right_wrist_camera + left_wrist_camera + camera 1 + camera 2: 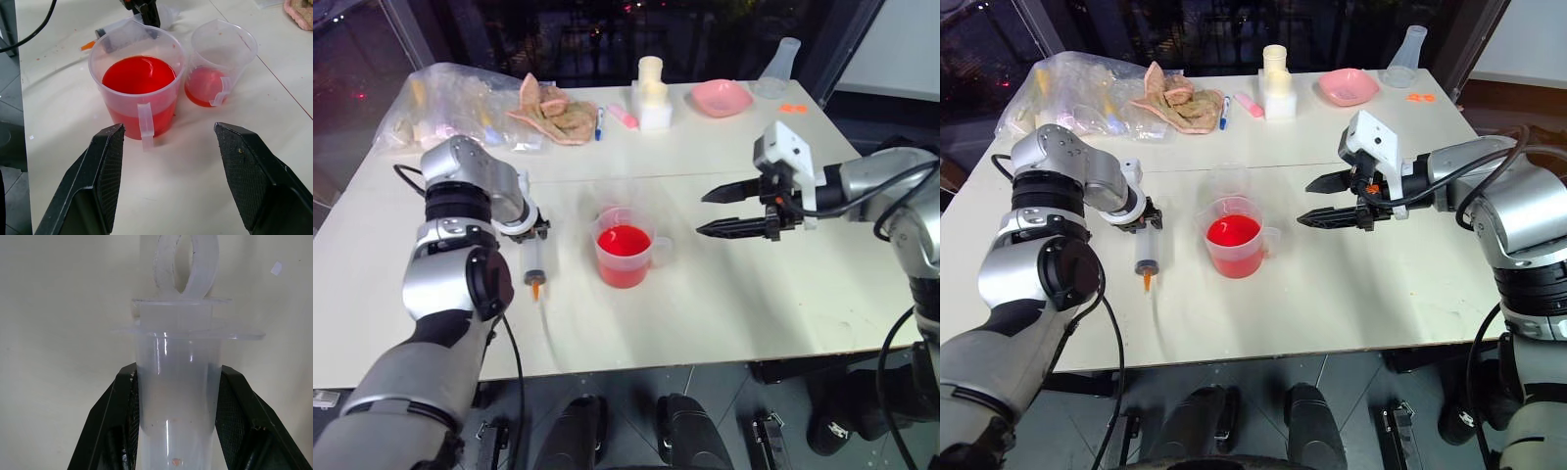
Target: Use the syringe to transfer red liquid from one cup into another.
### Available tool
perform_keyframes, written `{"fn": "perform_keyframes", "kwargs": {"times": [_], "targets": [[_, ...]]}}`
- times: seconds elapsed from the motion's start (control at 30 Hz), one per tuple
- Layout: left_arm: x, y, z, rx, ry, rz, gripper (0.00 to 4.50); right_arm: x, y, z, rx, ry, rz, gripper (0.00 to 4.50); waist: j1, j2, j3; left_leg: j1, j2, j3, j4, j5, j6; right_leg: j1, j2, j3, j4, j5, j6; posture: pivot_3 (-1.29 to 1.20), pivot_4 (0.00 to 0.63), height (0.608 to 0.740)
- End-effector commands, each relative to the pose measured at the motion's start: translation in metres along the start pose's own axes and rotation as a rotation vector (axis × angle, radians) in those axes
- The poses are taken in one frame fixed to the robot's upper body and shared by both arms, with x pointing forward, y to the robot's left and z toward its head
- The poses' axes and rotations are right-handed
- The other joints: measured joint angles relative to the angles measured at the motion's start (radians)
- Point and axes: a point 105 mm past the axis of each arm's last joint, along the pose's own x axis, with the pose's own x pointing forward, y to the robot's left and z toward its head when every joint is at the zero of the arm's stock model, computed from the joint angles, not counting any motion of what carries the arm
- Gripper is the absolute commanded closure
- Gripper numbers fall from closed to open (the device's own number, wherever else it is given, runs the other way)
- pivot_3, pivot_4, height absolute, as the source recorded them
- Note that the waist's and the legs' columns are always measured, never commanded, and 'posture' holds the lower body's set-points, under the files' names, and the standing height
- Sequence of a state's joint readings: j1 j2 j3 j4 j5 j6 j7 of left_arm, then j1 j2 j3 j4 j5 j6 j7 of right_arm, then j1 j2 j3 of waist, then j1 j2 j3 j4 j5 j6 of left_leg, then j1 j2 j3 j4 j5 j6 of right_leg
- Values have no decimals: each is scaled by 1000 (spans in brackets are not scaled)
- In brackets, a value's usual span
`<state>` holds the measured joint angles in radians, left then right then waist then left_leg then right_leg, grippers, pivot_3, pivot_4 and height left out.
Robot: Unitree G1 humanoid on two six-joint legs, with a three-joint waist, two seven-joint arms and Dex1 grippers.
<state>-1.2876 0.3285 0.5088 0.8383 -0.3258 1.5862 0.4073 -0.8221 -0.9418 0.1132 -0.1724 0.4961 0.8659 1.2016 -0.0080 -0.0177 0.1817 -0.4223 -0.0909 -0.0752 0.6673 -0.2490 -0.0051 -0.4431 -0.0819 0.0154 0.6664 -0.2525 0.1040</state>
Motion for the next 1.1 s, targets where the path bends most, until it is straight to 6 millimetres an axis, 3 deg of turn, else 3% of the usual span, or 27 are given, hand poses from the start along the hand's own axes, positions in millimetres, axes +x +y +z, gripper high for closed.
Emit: {"fn": "perform_keyframes", "kwargs": {"times": [0.03,0.17,0.33,0.47,0.57,0.7,0.83,0.97,1.1], "targets": [[-28,4,23,-50,-136,-44,2982,-6,-2,10,-43,-31,-21,1463,-1,0,0,-1,0,0,0,0,0,-1,0,0,0,0,0,0,150,740],[-62,0,53,-65,-351,-111,2982,-5,-4,11,-45,-40,-29,1463,-3,0,0,-1,0,0,0,0,0,-1,0,0,0,0,0,0,150,740],[-138,-31,103,39,-843,-276,2982,-6,-8,10,-48,-51,-52,1463,3,0,0,-2,0,0,0,0,-1,-1,0,0,-1,0,0,0,150,740],[-174,-51,117,130,-1112,-353,2982,-5,-14,16,-55,-93,-99,1463,9,0,0,-2,0,0,0,0,-1,-1,0,0,-2,0,0,0,150,740],[-182,-84,109,230,-1157,-587,2982,-6,-20,25,-85,-159,-168,1463,13,0,0,-2,0,1,0,0,-1,-1,0,0,-2,0,0,0,150,740],[-196,-111,92,400,-1327,-778,2982,-10,-32,34,-67,-238,-270,1463,14,0,0,-1,0,1,0,0,-1,-1,0,0,-2,0,0,0,150,740],[-192,-125,73,402,-1277,-1017,2982,-14,-29,39,-41,-275,-289,1463,16,0,0,-2,0,1,0,0,0,-1,0,0,-2,0,0,0,150,740],[-199,-138,40,506,-1193,-1269,2982,-21,-18,52,44,-349,-235,1463,14,0,0,-2,1,1,0,0,0,-1,0,0,-2,0,0,0,150,740],[-201,-142,14,658,-1143,-1355,2982,-26,-3,69,122,-440,-132,1463,10,0,0,-2,1,1,0,0,0,-1,1,0,-2,0,0,0,150,740]]}}
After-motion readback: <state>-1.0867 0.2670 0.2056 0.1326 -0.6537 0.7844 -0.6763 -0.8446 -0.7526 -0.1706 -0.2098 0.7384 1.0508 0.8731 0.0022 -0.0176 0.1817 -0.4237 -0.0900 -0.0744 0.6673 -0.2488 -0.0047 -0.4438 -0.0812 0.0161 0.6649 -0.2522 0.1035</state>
